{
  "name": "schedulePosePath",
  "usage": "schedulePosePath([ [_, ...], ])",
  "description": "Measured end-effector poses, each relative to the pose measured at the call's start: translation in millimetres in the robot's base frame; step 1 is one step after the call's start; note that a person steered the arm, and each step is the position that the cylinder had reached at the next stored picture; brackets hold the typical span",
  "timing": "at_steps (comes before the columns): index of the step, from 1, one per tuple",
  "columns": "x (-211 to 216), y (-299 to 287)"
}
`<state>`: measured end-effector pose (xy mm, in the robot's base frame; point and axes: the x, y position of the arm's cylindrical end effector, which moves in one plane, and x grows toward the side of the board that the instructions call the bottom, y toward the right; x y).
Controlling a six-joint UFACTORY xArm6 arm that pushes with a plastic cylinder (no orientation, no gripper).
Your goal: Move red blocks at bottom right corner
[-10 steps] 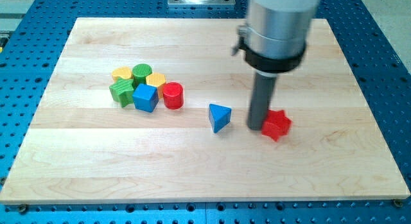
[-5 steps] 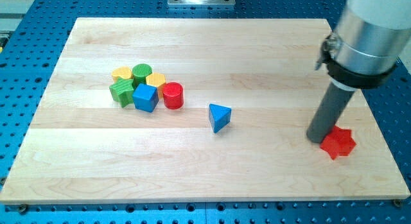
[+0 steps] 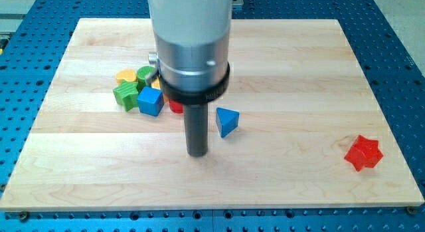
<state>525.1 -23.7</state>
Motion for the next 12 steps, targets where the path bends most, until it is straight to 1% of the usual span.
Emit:
schedulePosePath([
  [3,-131,17],
  [4,-138,-30],
  [5,-71,-37],
  [6,-47,-46],
  [7,-11,-95],
  [8,-17,-63],
  [9,-28,-50],
  [10,27,41],
  [11,40,58],
  [12,40,90],
])
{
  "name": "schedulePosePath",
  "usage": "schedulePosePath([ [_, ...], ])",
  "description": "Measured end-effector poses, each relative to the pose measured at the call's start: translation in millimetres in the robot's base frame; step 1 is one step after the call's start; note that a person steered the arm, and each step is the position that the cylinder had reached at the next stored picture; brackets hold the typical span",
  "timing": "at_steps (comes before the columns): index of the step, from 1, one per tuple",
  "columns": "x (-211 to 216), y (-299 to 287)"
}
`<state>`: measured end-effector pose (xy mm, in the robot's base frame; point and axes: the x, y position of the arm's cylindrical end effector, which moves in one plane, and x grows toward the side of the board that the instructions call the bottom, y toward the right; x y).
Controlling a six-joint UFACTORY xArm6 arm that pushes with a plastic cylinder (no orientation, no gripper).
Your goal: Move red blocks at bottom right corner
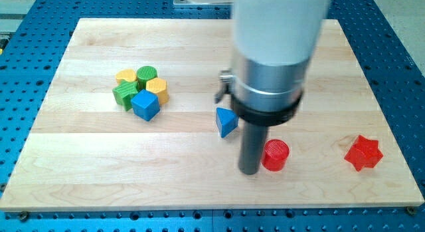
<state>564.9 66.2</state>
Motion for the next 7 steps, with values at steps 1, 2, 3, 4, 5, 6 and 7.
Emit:
schedulePosePath([
  [1,-1,48],
  [2,-27,26],
  [3,-25,63],
  [4,-19,85],
  [5,-18,98],
  [6,-15,106],
  [7,-15,70],
])
